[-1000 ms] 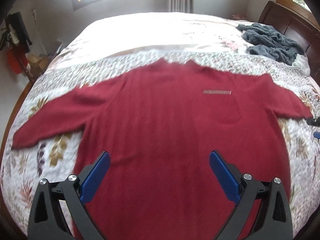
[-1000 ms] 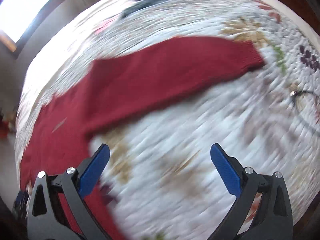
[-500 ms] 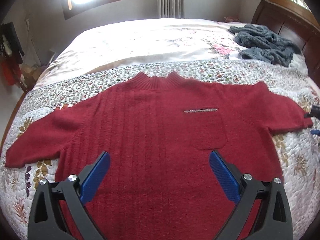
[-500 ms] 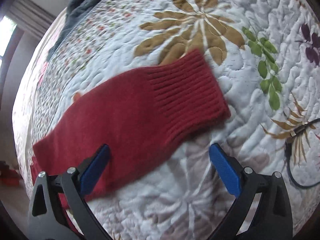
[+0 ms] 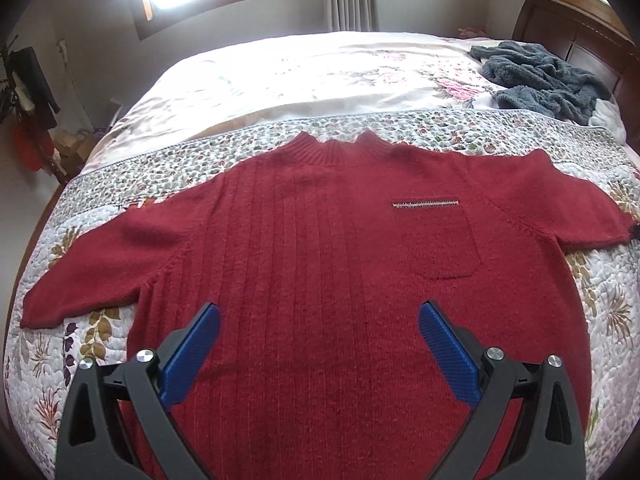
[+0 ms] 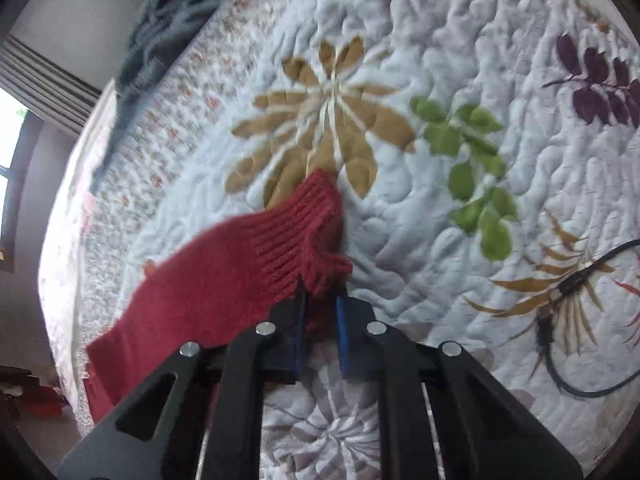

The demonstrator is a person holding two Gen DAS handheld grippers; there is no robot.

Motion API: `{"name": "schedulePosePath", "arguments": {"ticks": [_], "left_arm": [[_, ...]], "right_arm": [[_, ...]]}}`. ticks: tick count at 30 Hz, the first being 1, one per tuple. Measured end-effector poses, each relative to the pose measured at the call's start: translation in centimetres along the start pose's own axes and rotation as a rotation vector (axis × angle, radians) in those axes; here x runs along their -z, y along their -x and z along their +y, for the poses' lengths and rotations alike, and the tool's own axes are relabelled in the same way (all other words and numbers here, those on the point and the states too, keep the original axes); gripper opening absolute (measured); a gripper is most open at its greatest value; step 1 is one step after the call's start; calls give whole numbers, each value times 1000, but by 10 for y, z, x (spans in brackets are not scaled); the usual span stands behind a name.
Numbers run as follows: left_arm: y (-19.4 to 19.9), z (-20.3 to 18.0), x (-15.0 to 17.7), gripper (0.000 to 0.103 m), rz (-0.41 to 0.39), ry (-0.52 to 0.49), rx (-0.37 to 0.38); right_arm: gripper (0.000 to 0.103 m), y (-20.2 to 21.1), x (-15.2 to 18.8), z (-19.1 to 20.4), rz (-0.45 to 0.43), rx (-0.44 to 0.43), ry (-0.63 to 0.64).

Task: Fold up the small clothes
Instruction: 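Grasp the red sweater's sleeve cuff with the right tool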

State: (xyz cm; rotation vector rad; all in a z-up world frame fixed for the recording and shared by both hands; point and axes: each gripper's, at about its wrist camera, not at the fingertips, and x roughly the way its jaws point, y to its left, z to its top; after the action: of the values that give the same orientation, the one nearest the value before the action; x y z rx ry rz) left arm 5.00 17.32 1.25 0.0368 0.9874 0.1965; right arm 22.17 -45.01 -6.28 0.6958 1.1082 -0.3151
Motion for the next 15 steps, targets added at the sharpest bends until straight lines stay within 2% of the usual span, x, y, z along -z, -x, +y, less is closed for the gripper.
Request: {"name": "schedulePosePath", "arguments": {"ticks": [5,7,10,15], "left_arm": [[3,5,1,99,-4,8,6],[2,9,1,99,1,19,9],[-5,17,3,99,20,44,1],[-13,31,9,99,37,74,-7]], "right_arm": [[8,24,1,-1,-54,42,63],[8,18,5,-8,-29,102,50],[8,8,15,-17,0,137,36],[8,19,24,8,-89,169,98]]}}
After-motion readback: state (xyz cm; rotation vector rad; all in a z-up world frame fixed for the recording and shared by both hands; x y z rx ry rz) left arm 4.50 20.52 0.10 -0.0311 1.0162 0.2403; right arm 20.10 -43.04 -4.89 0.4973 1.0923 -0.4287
